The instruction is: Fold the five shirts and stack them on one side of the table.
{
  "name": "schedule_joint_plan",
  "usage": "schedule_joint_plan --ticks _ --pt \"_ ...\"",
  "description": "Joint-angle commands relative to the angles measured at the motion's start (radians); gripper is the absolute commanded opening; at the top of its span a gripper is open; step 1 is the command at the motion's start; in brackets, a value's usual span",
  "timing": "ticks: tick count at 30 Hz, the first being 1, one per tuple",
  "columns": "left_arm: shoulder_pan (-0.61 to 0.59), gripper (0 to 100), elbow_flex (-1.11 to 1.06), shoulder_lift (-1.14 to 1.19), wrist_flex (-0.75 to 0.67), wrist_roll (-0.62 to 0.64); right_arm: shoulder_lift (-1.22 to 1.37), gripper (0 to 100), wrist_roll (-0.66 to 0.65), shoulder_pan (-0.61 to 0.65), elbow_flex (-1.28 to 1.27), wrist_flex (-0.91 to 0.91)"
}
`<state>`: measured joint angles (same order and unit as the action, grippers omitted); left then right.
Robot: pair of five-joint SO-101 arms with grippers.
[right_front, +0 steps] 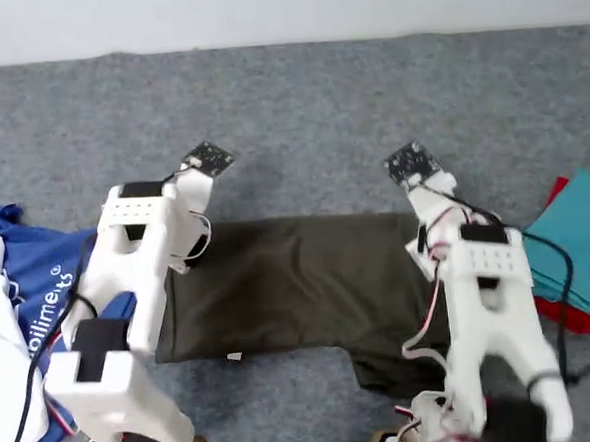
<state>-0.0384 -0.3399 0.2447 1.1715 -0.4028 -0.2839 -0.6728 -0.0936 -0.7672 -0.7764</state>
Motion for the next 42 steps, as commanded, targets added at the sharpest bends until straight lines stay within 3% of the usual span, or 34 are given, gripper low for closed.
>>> schedule_joint_plan --ticks 1,9,21,27,34,42 --pt "0.005 2 0.035 0.031 -0.055 0.000 0.156 1.2 0.008 -0.002 0.169 0.030" --pt "0.005 2 0.185 0.146 0.023 -0.002 0.486 1.4 0.011 -0.025 0.456 0.002" --pt "0.012 2 0.291 -0.005 0.178 -0.002 0.522 1.4 -0.005 -0.022 0.557 0.025" --pt "0.009 2 0.289 -0.077 0.241 -0.003 0.418 2.1 0.006 -0.019 0.578 -0.191" --pt "0.011 2 0.286 -0.077 0.247 -0.035 0.371 22.1 0.213 -0.059 0.588 -0.340" --pt "0.005 2 0.286 -0.077 0.270 -0.037 0.410 22.9 0.308 -0.054 0.658 -0.349"
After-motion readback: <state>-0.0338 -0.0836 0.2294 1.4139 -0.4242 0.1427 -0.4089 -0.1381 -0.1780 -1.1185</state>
